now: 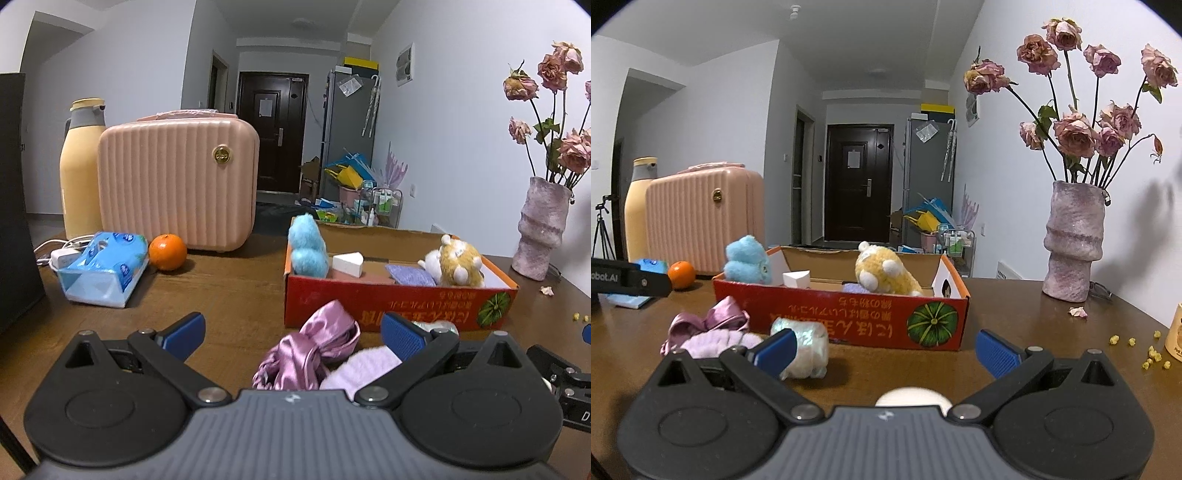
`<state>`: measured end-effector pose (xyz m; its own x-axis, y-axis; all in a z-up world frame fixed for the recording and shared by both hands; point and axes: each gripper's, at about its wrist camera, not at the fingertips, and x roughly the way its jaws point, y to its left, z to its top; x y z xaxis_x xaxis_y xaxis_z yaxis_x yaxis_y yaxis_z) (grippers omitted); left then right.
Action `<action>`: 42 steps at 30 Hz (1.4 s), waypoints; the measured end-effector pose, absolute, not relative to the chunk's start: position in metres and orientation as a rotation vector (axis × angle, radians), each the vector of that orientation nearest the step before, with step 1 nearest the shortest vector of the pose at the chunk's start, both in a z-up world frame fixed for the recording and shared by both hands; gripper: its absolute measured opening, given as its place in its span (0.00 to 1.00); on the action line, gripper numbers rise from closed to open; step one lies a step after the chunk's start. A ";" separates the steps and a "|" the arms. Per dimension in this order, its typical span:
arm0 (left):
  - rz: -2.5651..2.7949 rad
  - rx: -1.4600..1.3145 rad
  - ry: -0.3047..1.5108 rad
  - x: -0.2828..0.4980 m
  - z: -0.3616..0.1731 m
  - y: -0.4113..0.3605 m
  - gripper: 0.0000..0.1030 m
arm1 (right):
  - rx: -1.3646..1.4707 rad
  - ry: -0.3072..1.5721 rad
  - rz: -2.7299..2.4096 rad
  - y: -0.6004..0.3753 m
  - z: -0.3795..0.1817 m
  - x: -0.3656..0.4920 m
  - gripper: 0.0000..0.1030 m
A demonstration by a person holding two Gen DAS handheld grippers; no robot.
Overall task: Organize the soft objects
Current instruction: 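Move both tools back toward the headband and white sponge on the table, then grasp the white round sponge with the right tool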
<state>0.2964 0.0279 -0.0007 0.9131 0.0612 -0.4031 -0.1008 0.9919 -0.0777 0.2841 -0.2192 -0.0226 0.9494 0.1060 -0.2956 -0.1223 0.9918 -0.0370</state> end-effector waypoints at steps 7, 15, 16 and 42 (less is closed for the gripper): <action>0.088 -0.079 0.434 0.277 -0.011 0.038 1.00 | -0.040 0.314 0.130 -0.221 -0.026 0.270 1.00; 0.093 -0.078 0.455 0.262 -0.017 0.048 1.00 | -0.023 0.347 0.127 -0.227 -0.031 0.258 1.00; 0.091 -0.075 0.458 0.260 -0.018 0.048 1.00 | -0.021 0.351 0.124 -0.228 -0.031 0.257 1.00; 0.061 -0.051 0.489 0.253 -0.025 0.042 1.00 | -0.057 0.440 0.063 -0.232 -0.041 0.257 1.00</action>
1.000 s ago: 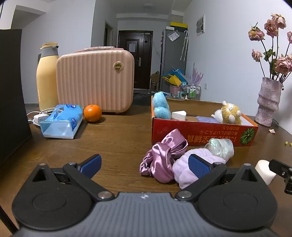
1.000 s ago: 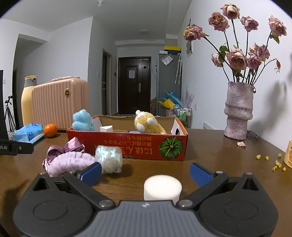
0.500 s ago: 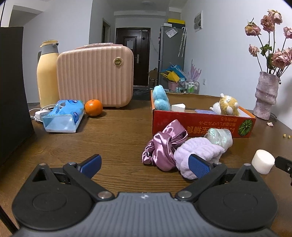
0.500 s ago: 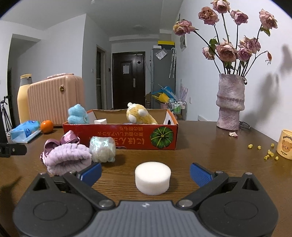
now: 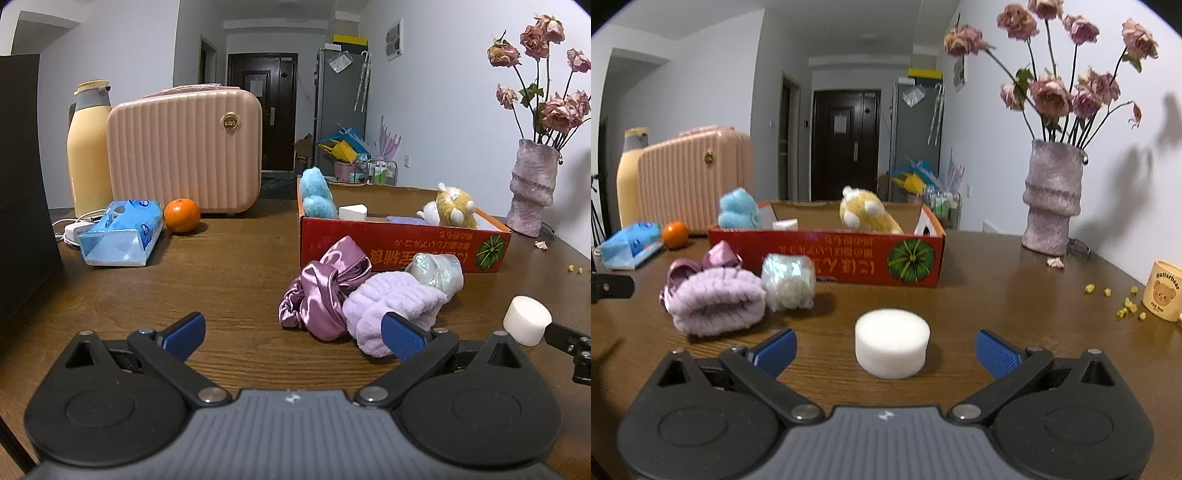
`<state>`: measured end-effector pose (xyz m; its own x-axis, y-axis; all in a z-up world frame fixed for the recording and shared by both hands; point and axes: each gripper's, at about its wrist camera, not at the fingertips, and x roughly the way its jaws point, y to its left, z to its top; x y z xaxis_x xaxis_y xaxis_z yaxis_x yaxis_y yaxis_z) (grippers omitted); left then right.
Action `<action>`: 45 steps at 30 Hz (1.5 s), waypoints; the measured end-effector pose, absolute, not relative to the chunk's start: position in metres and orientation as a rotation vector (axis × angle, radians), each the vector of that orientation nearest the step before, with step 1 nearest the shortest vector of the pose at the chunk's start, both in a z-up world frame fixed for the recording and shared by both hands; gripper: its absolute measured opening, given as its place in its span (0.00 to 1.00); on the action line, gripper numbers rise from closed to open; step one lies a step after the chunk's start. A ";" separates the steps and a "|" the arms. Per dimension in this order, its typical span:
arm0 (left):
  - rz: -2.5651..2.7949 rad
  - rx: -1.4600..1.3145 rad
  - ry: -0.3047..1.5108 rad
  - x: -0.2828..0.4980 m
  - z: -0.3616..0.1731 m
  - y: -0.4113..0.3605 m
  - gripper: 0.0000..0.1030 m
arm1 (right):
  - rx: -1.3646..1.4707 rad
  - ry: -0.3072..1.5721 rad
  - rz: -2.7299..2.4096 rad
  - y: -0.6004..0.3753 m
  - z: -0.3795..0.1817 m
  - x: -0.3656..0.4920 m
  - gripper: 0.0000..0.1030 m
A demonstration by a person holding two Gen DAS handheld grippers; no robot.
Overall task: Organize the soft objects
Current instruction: 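Grasp the white round sponge with the right tool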
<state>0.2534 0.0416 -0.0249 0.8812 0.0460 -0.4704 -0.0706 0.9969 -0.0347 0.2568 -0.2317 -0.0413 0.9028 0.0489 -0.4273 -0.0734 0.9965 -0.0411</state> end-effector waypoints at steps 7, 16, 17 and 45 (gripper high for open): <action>0.067 -0.044 0.507 0.257 -0.028 0.041 1.00 | -0.086 0.515 0.073 -0.229 -0.050 0.292 0.92; 0.070 -0.031 0.530 0.260 -0.033 0.039 1.00 | -0.054 0.599 0.111 -0.230 -0.059 0.331 0.72; 0.071 -0.030 0.532 0.261 -0.034 0.039 1.00 | -0.051 0.607 0.118 -0.230 -0.059 0.334 0.70; -0.014 0.037 0.498 0.277 -0.028 0.010 1.00 | 0.041 0.534 0.120 -0.250 -0.049 0.318 0.55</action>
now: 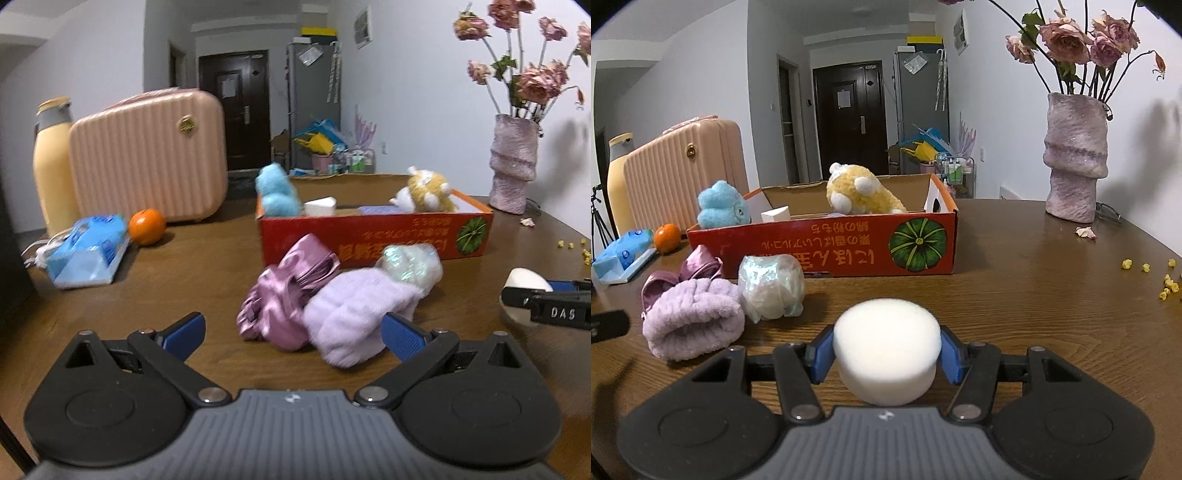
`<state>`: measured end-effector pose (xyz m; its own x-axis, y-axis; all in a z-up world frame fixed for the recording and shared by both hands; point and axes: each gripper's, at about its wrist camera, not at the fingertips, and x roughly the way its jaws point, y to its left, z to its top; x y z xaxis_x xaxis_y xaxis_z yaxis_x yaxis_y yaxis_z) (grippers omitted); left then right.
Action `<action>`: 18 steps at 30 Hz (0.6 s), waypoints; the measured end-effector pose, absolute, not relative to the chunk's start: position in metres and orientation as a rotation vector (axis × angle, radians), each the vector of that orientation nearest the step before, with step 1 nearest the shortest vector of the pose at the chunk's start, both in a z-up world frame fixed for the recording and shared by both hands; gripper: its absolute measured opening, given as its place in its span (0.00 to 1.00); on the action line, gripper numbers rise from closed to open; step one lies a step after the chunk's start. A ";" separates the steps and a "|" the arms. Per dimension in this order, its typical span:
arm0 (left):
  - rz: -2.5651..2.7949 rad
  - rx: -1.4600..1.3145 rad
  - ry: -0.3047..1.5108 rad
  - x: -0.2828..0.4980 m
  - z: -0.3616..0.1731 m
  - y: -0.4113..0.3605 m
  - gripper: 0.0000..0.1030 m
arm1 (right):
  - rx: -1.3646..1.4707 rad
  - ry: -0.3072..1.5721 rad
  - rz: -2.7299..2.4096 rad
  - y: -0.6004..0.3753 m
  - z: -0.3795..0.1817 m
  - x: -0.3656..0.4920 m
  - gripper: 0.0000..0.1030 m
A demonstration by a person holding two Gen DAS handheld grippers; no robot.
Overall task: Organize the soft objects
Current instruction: 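Grasp the white round sponge with the right tool, then grasp the lilac fuzzy headband with the left tool while the right tool holds the sponge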
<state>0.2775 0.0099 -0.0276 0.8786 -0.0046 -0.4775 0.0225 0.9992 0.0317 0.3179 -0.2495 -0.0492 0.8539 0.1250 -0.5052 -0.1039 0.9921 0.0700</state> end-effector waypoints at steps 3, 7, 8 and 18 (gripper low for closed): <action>-0.042 0.053 0.497 0.288 -0.027 -0.003 1.00 | 0.045 0.530 0.117 -0.251 -0.049 0.317 0.55; -0.074 0.065 0.519 0.304 -0.031 -0.016 1.00 | 0.049 0.524 0.113 -0.253 -0.048 0.315 0.55; -0.082 0.067 0.526 0.307 -0.032 -0.019 1.00 | 0.050 0.522 0.112 -0.253 -0.047 0.315 0.55; -0.098 0.095 0.576 0.341 -0.045 -0.032 1.00 | 0.068 0.513 0.110 -0.258 -0.046 0.314 0.55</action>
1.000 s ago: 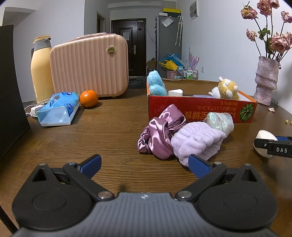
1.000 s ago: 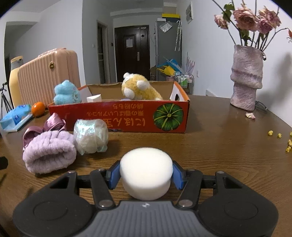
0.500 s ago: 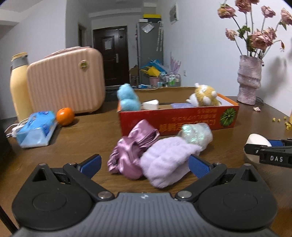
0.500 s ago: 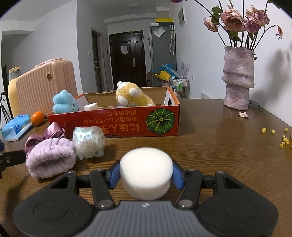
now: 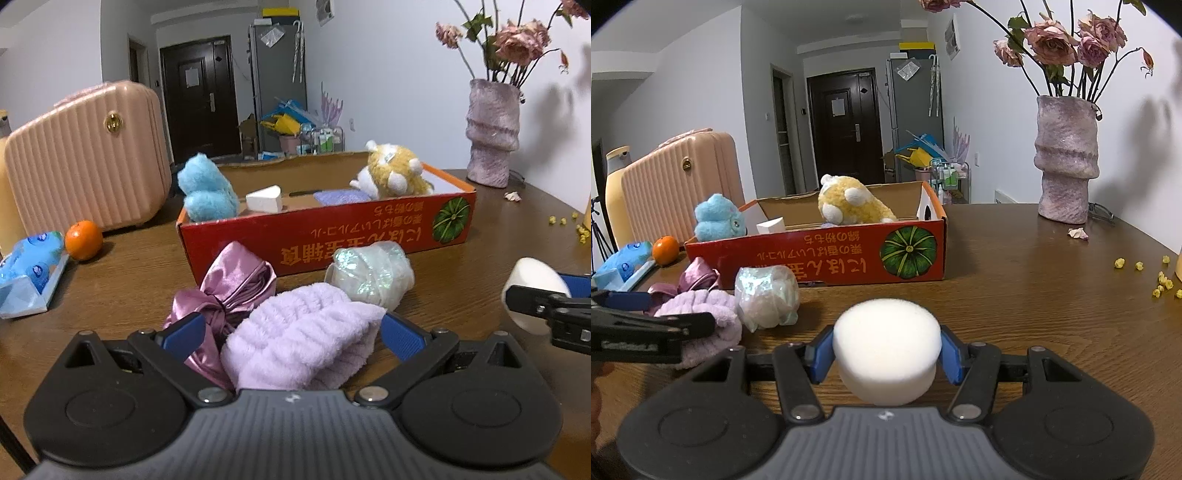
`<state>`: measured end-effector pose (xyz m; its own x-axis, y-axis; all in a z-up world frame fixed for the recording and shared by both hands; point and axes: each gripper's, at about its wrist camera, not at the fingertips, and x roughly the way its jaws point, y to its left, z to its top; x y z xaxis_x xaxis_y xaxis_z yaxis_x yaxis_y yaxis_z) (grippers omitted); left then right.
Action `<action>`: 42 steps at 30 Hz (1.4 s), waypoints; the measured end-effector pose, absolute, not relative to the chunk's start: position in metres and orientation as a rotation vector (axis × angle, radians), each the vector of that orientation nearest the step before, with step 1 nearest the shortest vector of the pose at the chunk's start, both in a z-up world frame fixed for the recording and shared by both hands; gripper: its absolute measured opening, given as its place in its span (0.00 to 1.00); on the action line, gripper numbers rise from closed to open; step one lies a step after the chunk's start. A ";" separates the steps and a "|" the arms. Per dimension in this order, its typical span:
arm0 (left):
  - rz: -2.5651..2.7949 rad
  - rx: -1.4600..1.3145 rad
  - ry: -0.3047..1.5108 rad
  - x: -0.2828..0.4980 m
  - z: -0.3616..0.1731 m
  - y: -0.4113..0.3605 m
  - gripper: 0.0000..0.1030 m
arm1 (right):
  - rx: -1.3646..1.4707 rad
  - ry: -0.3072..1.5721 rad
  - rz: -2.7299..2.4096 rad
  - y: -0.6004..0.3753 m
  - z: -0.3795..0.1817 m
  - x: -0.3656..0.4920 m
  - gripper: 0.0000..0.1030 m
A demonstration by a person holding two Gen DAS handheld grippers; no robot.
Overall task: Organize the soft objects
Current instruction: 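Grasp the lilac fuzzy headband with the left tool while the right tool holds the sponge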
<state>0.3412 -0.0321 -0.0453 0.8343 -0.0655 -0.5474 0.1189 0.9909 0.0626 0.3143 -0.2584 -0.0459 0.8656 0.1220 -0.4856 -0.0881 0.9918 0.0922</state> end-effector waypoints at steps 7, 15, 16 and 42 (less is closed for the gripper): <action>-0.127 0.071 0.640 0.355 -0.054 -0.026 1.00 | 0.065 0.520 0.107 -0.258 -0.047 0.315 0.55; -0.149 0.042 0.681 0.360 -0.059 -0.023 1.00 | 0.061 0.527 0.104 -0.257 -0.048 0.316 0.56; -0.146 0.039 0.683 0.360 -0.060 -0.023 1.00 | 0.062 0.527 0.104 -0.257 -0.048 0.316 0.56; -0.126 -0.059 0.632 0.334 -0.049 -0.004 0.46 | 0.057 0.523 0.108 -0.255 -0.049 0.316 0.56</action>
<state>0.3343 -0.0041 -0.0485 0.7996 -0.1349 -0.5851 0.0992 0.9907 -0.0929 0.3164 -0.2553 -0.0486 0.8610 0.1171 -0.4949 -0.0882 0.9928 0.0816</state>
